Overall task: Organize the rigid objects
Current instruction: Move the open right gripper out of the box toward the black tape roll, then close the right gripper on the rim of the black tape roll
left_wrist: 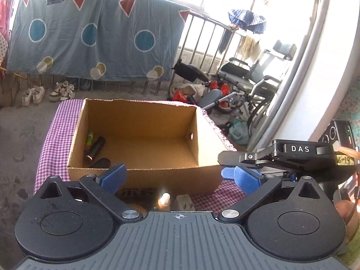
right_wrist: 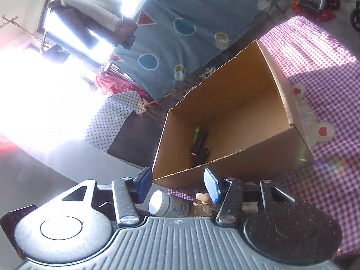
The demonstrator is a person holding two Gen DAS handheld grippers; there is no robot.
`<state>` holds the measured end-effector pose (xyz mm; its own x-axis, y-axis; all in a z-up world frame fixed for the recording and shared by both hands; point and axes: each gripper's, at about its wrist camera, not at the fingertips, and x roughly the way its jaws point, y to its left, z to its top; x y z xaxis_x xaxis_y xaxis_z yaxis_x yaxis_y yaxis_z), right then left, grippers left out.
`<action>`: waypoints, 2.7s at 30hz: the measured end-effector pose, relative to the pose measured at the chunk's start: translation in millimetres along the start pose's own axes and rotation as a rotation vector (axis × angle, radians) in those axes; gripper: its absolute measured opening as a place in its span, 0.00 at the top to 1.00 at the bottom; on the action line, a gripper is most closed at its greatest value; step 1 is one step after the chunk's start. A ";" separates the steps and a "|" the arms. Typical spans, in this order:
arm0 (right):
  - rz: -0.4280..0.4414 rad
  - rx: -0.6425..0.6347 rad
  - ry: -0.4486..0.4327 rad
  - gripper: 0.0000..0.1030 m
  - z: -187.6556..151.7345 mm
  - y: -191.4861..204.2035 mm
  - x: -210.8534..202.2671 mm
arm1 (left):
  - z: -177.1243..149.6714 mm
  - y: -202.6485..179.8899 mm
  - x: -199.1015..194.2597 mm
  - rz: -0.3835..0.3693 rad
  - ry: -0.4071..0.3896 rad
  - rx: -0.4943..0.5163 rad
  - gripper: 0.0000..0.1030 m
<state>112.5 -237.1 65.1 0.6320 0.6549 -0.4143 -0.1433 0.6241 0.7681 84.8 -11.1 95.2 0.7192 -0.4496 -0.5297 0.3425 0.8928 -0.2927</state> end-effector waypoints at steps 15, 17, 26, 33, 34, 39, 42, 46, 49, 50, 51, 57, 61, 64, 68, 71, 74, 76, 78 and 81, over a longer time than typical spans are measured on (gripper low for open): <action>-0.410 -0.324 -0.095 0.00 -70.7 -4.4 -44.1 | -54.2 7.1 17.3 0.056 0.162 -0.118 0.01; -0.453 -0.378 -0.102 0.00 -75.3 -1.2 -44.6 | -55.9 9.3 17.0 0.055 0.158 -0.130 0.01; -0.601 -0.510 -0.139 0.00 -88.3 2.7 -44.6 | -58.0 18.2 18.6 0.011 0.198 -0.187 0.00; -0.624 -0.611 -0.158 0.00 -90.0 6.2 -43.3 | -59.3 26.1 10.1 -0.001 0.147 -0.211 0.00; -0.619 -0.624 -0.148 0.00 -90.0 7.6 -41.8 | -59.8 25.6 8.1 -0.002 0.132 -0.204 0.00; -0.562 -0.679 -0.134 0.00 -93.9 12.5 -36.6 | -66.4 19.9 3.3 -0.039 0.070 -0.158 0.00; -0.517 -0.660 -0.115 0.00 -92.2 10.4 -35.2 | -70.3 12.4 4.8 -0.027 0.056 -0.100 0.00; -0.459 -0.567 -0.106 0.00 -86.8 -0.2 -38.8 | -77.2 -1.8 14.8 0.071 0.080 0.037 0.00; -0.417 -0.486 -0.107 0.00 -82.9 -9.4 -42.9 | -86.5 -11.0 22.0 0.111 0.103 0.121 0.00; -0.402 -0.460 -0.100 0.00 -81.5 -12.7 -42.5 | -88.9 -13.4 23.5 0.113 0.106 0.139 0.00; -0.391 -0.444 -0.093 0.00 -81.2 -14.9 -41.0 | -91.9 -16.2 25.8 0.117 0.115 0.160 0.00; -0.335 -0.376 -0.033 0.03 -84.6 -19.2 -19.1 | -109.3 -32.4 39.6 0.119 0.153 0.270 0.01; -0.318 -0.357 0.017 0.21 -88.2 -17.8 2.1 | -117.9 -38.4 48.4 0.139 0.174 0.339 0.04; -0.316 -0.348 0.056 0.38 -89.3 -19.1 18.1 | -120.8 -40.2 52.2 0.140 0.183 0.362 0.07; -0.312 -0.387 0.113 0.51 -91.2 -16.1 39.1 | -124.6 -41.7 58.9 0.153 0.199 0.399 0.16; -0.321 -0.418 0.153 0.66 -90.9 -15.3 52.5 | -125.4 -43.1 66.1 0.165 0.225 0.414 0.27; -0.327 -0.442 0.185 0.74 -91.1 -16.0 62.4 | -125.2 -43.7 69.5 0.167 0.231 0.415 0.32; -0.345 -0.473 0.206 0.77 -93.0 -16.3 69.4 | -125.4 -43.9 70.8 0.166 0.235 0.415 0.34; -0.343 -0.494 0.206 0.78 -93.8 -16.0 71.8 | -126.1 -44.4 73.2 0.167 0.243 0.416 0.36; -0.345 -0.517 0.213 0.78 -93.2 -13.8 73.8 | -126.6 -46.1 75.3 0.165 0.251 0.420 0.36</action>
<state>90.2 -157.7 -21.5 0.5502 0.4177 -0.7230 -0.3407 0.9028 0.2623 46.6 -89.7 -32.0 0.6343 -0.2490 -0.7319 0.4873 0.8638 0.1284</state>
